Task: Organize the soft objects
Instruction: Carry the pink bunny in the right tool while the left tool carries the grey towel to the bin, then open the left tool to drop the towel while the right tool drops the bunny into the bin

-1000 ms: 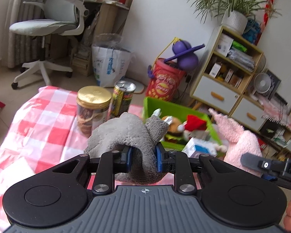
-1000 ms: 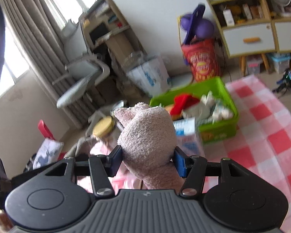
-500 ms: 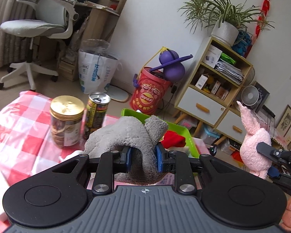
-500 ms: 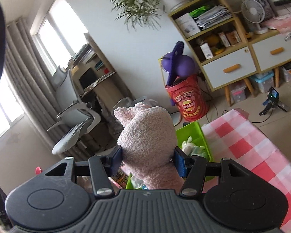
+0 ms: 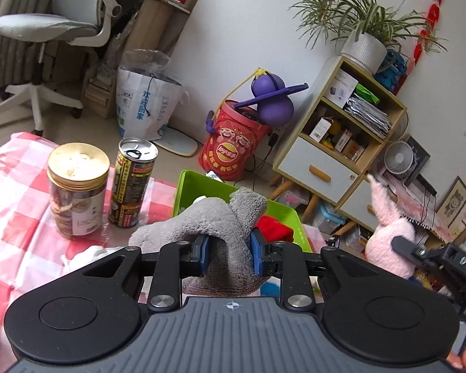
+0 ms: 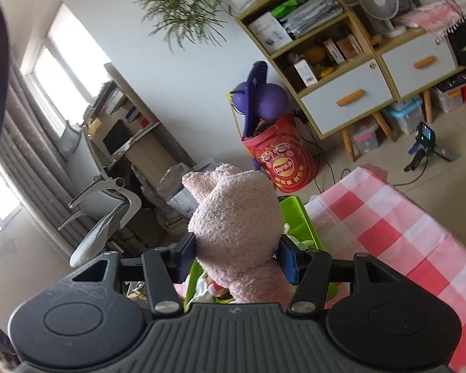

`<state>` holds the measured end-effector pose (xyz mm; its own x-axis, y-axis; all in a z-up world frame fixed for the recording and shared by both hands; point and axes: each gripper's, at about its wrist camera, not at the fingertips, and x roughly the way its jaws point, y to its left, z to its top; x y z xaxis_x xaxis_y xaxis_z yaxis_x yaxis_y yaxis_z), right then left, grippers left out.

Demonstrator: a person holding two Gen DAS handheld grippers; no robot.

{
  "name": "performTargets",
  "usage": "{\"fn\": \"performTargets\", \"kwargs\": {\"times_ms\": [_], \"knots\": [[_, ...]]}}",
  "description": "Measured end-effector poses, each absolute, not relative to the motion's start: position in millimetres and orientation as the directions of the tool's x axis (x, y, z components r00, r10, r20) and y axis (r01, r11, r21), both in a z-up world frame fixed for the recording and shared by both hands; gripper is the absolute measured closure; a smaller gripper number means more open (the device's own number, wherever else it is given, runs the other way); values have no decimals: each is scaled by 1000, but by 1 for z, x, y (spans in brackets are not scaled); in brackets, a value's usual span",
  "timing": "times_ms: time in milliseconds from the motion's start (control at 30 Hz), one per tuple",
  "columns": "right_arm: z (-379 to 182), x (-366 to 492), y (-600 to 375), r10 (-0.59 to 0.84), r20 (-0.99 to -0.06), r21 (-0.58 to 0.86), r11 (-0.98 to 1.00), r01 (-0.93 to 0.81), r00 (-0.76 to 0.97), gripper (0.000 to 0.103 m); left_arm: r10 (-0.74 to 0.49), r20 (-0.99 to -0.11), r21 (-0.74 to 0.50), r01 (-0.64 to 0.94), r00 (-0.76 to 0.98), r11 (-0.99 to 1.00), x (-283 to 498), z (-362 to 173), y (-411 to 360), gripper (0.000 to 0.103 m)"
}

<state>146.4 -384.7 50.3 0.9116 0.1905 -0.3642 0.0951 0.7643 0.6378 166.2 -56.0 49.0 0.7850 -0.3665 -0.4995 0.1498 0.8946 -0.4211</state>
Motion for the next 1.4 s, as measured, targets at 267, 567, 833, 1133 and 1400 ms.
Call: {"fn": "performTargets", "kwargs": {"times_ms": [267, 567, 833, 1133, 1400], "knots": [[33, 179, -385, 190, -397, 658, 741, 134, 898, 63, -386, -498, -439, 158, 777, 885, 201, 43, -70, 77], [16, 210, -383, 192, -429, 669, 724, 168, 883, 63, -379, -531, -427, 147, 758, 892, 228, 27, -84, 75], [6, 224, -385, 186, -451, 675, 711, 197, 873, 63, -384, -542, -415, 160, 748, 896, 243, 19, -99, 74], [-3, 237, -376, 148, -513, 616, 749, 242, 846, 58, -368, -555, -397, 151, 746, 905, 251, 9, -114, 34], [25, 226, -371, 161, -444, 587, 796, 151, 881, 52, -352, -529, -412, 128, 772, 902, 227, 22, -118, 24]]}}
